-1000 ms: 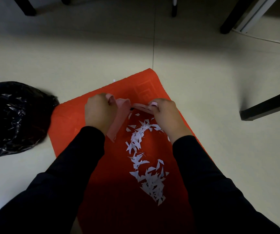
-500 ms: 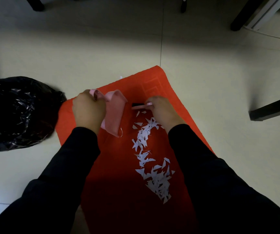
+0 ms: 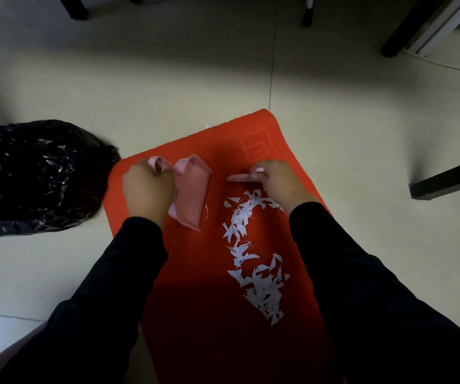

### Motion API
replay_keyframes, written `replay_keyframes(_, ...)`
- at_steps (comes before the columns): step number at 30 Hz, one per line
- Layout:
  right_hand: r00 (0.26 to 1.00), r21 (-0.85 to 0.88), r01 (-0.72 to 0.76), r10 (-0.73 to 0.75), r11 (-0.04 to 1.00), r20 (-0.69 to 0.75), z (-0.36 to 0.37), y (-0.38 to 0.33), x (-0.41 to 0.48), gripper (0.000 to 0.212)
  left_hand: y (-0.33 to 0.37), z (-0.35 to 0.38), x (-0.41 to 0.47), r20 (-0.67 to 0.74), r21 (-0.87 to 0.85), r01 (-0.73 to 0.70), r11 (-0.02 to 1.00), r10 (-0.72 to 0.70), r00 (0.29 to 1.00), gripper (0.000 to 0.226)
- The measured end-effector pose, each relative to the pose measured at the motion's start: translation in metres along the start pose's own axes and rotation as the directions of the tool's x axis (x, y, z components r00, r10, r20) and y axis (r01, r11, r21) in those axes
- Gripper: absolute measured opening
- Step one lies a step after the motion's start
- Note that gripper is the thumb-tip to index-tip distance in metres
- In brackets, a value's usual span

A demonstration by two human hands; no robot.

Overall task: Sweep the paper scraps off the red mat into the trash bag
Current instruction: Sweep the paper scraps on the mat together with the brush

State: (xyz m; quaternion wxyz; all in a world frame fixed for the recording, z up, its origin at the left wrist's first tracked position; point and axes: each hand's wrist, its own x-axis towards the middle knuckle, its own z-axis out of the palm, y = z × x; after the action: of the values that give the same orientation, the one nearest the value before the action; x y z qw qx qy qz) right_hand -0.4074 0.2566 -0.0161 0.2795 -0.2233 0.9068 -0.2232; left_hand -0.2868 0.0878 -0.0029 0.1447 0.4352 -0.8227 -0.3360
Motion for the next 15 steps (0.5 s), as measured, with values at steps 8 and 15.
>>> replay_keyframes(8, 0.990, -0.083, -0.058, 0.068, 0.995, 0.121, -0.007, 0.000, -0.025, 0.024, -0.001, -0.002, -0.012, -0.001, -0.023, 0.031, 0.999, -0.031, 1.000, 0.023)
replay_keyframes(15, 1.000, 0.000, -0.027, 0.027, 1.000, 0.004, -0.013, -0.005, -0.046, 0.022, -0.002, -0.010, -0.027, 0.005, -0.060, 0.085, 0.995, -0.085, 0.996, 0.033)
